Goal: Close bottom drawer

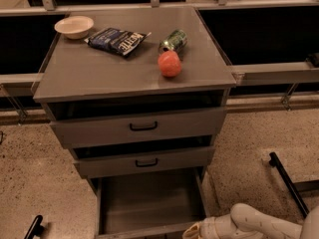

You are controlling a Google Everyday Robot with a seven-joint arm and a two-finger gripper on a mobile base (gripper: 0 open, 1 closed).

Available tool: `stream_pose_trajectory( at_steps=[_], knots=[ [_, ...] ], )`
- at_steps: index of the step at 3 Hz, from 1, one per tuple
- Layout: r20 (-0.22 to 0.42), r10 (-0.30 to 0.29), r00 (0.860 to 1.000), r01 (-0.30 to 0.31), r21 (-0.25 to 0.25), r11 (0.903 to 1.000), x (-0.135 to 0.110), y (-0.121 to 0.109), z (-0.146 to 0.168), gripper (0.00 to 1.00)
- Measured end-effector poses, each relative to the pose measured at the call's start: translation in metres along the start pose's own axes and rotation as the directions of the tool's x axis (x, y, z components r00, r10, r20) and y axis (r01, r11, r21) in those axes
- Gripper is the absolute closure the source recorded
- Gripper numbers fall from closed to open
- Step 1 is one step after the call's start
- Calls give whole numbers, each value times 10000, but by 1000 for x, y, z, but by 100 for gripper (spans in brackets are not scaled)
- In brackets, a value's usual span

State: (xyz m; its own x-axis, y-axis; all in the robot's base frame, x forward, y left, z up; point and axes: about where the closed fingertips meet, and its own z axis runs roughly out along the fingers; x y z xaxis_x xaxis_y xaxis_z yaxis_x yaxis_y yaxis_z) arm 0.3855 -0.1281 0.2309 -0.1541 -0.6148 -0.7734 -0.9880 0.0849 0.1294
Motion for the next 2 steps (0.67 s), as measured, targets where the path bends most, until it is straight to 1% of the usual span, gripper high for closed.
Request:
stream_pose_trajectory(
  at_steps=[1, 2],
  knots=[
    [-602, -110, 9981, 129, 317, 9994, 17, -14, 14, 100],
    [-839, -422, 9956, 491, 827, 9954, 42, -27, 36, 100]
  ],
)
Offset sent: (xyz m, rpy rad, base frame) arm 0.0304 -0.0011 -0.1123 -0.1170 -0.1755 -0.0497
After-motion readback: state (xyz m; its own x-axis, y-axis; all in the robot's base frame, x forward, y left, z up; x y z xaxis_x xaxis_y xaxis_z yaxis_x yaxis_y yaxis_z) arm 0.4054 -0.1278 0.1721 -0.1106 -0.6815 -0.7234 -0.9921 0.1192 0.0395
